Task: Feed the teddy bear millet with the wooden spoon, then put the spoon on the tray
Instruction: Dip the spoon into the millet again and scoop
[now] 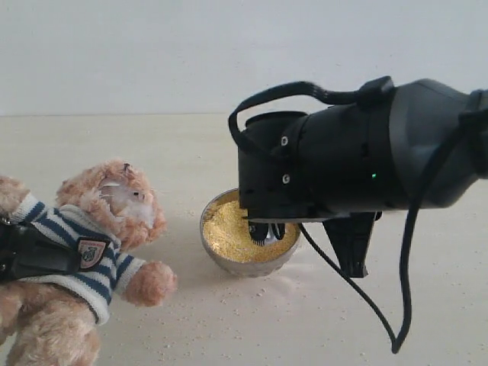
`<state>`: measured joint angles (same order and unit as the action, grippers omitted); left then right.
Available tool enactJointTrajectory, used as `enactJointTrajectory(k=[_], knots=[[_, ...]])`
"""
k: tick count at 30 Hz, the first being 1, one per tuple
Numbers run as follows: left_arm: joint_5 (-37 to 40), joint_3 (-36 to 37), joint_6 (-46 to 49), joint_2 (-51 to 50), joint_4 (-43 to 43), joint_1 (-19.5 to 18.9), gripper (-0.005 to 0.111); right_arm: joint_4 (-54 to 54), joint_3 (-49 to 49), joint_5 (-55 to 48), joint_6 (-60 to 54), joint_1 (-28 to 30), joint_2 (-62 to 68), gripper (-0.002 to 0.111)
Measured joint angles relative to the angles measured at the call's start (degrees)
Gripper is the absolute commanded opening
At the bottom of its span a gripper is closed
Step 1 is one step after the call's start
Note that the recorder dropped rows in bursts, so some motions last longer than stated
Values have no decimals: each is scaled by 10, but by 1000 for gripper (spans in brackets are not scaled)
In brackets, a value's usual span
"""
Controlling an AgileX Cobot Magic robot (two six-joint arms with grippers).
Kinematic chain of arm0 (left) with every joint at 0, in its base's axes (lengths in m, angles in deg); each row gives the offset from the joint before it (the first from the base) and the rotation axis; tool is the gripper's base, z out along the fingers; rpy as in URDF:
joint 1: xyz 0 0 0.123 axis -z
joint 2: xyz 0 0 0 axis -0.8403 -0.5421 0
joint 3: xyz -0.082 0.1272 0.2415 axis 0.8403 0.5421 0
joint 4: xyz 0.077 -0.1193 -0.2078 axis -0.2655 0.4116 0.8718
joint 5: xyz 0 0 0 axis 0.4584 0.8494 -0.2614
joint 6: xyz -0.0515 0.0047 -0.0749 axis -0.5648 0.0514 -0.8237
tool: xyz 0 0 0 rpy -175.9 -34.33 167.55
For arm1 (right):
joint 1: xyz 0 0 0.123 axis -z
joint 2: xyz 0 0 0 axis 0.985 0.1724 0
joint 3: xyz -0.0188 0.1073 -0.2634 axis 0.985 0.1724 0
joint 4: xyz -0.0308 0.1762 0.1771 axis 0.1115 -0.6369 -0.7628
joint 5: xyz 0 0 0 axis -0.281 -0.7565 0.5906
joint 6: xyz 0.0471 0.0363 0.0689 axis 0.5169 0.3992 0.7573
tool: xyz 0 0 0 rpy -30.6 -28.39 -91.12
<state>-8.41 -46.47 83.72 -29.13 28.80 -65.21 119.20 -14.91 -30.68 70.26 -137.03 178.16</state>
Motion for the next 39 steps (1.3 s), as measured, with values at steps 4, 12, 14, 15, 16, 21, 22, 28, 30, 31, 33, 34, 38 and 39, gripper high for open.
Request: enactJointTrajectory(k=[4, 12, 14, 15, 16, 21, 22, 28, 30, 31, 33, 34, 38, 39], knots=[[0, 0, 0, 0, 0, 0, 6, 56, 0, 1, -11, -31, 41, 9], [0, 0, 0, 0, 0, 0, 6, 65, 0, 2, -12, -39, 69, 9], [0, 0, 0, 0, 0, 0, 6, 66, 0, 2, -12, -43, 69, 9], [0, 0, 0, 0, 0, 0, 6, 64, 0, 2, -12, -45, 69, 9], [0, 0, 0, 0, 0, 0, 6, 59, 0, 2, -12, -47, 69, 9], [0, 0, 0, 0, 0, 0, 6, 33, 0, 2, -12, -47, 69, 9], [0, 0, 0, 0, 0, 0, 6, 26, 0, 2, -11, -47, 69, 9], [0, 0, 0, 0, 0, 0, 6, -9, -14, -1, -11, -47, 69, 9], [0, 0, 0, 0, 0, 0, 6, -18, -28, -1, -11, -47, 69, 9], [0, 0, 0, 0, 0, 0, 6, -24, -36, -1, -11, -47, 69, 9], [0, 0, 0, 0, 0, 0, 6, -36, -51, 1, -12, -47, 69, 9], [0, 0, 0, 0, 0, 0, 6, -44, -57, 1, -12, -47, 69, 9], [0, 0, 0, 0, 0, 0, 6, -79, -64, 1, -11, -47, 69, 9], [0, 0, 0, 0, 0, 0, 6, -86, -64, 1, -11, -47, 69, 9]])
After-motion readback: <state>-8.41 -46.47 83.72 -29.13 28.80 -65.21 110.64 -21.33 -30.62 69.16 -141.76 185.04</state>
